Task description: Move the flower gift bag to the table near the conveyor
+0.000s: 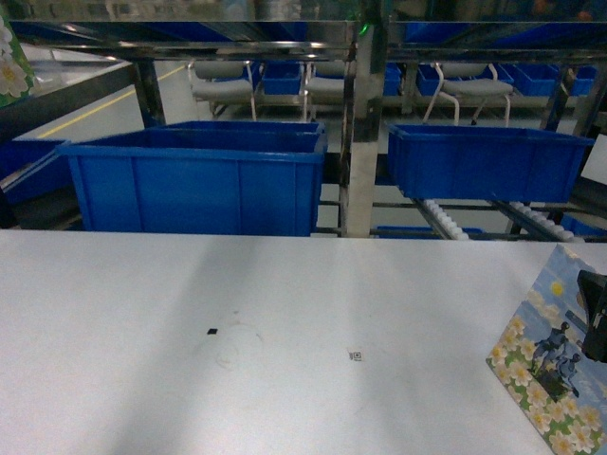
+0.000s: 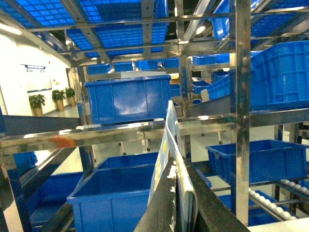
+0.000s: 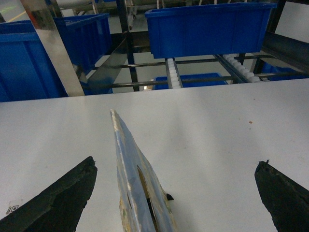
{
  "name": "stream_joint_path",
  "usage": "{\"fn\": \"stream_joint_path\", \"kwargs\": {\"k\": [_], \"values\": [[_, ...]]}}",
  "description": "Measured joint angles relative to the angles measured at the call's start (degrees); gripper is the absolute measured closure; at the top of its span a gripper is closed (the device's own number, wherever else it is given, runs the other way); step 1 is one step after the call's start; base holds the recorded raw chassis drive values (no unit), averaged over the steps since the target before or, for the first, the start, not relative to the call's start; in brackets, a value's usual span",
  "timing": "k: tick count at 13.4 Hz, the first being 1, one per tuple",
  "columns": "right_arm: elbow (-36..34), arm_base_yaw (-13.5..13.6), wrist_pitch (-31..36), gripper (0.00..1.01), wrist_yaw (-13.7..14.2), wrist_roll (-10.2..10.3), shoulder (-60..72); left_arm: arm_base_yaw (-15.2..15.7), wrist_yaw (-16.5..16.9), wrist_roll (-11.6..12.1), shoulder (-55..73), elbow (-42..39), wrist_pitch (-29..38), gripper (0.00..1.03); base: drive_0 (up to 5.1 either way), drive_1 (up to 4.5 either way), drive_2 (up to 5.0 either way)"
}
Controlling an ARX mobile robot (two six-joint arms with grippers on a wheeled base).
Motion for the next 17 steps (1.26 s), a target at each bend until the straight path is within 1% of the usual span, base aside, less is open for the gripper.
{"fn": "stream_joint_path", "kwargs": {"k": [1, 3, 4, 6, 7, 8, 9, 10, 11, 12, 13, 14, 15, 17], "values": [[-1.4, 0.1, 0.0, 0.03, -0.1, -0.3, -1.2, 0.0, 0.0, 0.0, 0.0, 0.0, 0.0, 1.01, 0.0, 0.0, 0.0], [-4.3, 1.7, 0.0, 0.03, -0.3, -0.7, -3.5, 0.0, 0.0, 0.0, 0.0, 0.0, 0.0, 1.01, 0.0, 0.0, 0.0], [-6.4, 2.9, 0.0, 0.03, 0.5, -1.4, -4.7, 0.0, 0.0, 0.0, 0.0, 0.0, 0.0, 1.01, 0.0, 0.0, 0.0], [-9.6, 3.1, 0.0, 0.03, 4.9, -3.9, -8.8, 0.0, 0.0, 0.0, 0.0, 0.0, 0.0, 1.01, 0.0, 0.0, 0.0], [-10.6, 3.0, -0.1, 0.03, 6.6, -5.4, -10.6, 0.0, 0.0, 0.0, 0.0, 0.0, 0.0, 1.01, 0.0, 0.0, 0.0], [-12.1, 2.7, -0.1, 0.03, 7.7, -6.6, -13.2, 0.0, 0.0, 0.0, 0.0, 0.0, 0.0, 1.01, 0.0, 0.0, 0.0], [-14.2, 2.7, 0.0, 0.03, 9.0, -8.4, -17.6, 0.0, 0.0, 0.0, 0.0, 0.0, 0.0, 1.01, 0.0, 0.0, 0.0], [-17.4, 2.8, -0.2, 0.03, 11.0, -10.9, -26.2, 0.0, 0.0, 0.0, 0.0, 0.0, 0.0, 1.01, 0.0, 0.0, 0.0], [-18.9, 2.8, -1.8, 0.03, 11.7, -11.7, -36.7, 0.0, 0.0, 0.0, 0.0, 0.0, 0.0, 1.01, 0.0, 0.0, 0.0], [-19.1, 2.7, -7.1, 0.03, 12.2, -12.3, -43.9, 0.0, 0.0, 0.0, 0.0, 0.0, 0.0, 1.01, 0.0, 0.0, 0.0], [-19.2, 2.5, -13.4, 0.03, 12.2, -12.4, -50.6, 0.0, 0.0, 0.0, 0.0, 0.0, 0.0, 1.01, 0.0, 0.0, 0.0], [-19.2, 1.0, -25.6, 0.03, 12.7, -12.7, -63.5, 0.0, 0.0, 0.0, 0.0, 0.0, 0.0, 1.01, 0.0, 0.0, 0.0], [-19.1, 0.2, -38.3, 0.03, 12.7, -12.7, -76.5, 0.0, 0.0, 0.0, 0.0, 0.0, 0.0, 1.01, 0.0, 0.0, 0.0], [-18.9, 1.0, -60.1, 0.03, 12.2, -12.7, -99.0, 0.0, 0.0, 0.0, 0.0, 0.0, 0.0, 1.01, 0.0, 0.0, 0.0]]}}
